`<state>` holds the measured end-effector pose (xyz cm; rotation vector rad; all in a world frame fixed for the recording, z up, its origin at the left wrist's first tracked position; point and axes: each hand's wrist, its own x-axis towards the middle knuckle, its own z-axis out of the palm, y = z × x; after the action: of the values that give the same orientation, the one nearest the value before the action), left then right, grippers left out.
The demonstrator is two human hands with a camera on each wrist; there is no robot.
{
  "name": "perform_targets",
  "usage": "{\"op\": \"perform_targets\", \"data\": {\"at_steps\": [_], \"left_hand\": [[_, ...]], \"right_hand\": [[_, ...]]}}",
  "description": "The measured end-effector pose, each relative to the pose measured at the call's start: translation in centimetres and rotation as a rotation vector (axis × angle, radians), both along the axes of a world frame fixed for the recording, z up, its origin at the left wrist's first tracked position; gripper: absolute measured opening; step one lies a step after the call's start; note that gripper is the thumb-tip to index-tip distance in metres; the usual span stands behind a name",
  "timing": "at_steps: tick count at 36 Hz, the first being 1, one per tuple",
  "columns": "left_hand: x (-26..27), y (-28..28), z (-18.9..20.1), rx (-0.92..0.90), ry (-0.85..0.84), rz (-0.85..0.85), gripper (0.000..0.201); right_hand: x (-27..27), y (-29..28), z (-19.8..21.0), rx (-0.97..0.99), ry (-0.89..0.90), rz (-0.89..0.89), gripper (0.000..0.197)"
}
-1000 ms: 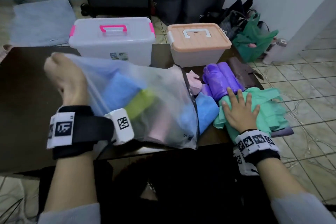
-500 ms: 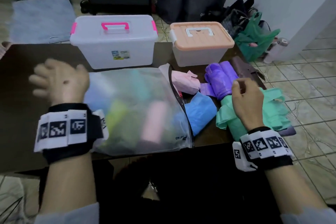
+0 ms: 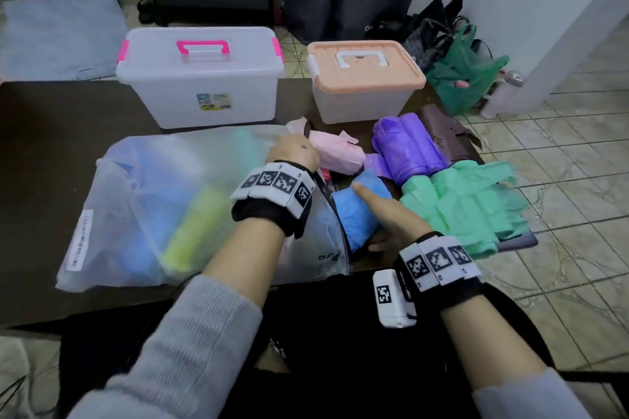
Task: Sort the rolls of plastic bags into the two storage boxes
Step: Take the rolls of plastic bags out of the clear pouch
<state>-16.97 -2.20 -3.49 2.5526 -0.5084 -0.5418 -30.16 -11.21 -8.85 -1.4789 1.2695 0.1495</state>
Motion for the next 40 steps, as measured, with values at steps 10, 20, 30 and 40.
{"op": "perform_targets", "data": {"at_steps": [10,20,30,40], "left_hand": [[1.4,2.4,-3.0,-0.758,0.611,0.441,0.029],[2.1,4.0,-5.7,-0.898,0.639,0.615,0.040],[1.8,3.6,-6.8,-0.891,0.437,0.612,0.026],[3.7,4.3,-5.6,-0.935,0.330,0.529,0.034]], "right_hand": [[1.8,0.4,-0.8,-0.389,-0.003,0.077,0.083],[-1.4,-1.3,3.5,-0.854,0.101,0.184,0.071],[-2.4,0.0,0.4,-1.048,0.420,0.300,0.062],[-2.8,-0.5,1.0,-0.988,0.392,0.346,0.097]]}}
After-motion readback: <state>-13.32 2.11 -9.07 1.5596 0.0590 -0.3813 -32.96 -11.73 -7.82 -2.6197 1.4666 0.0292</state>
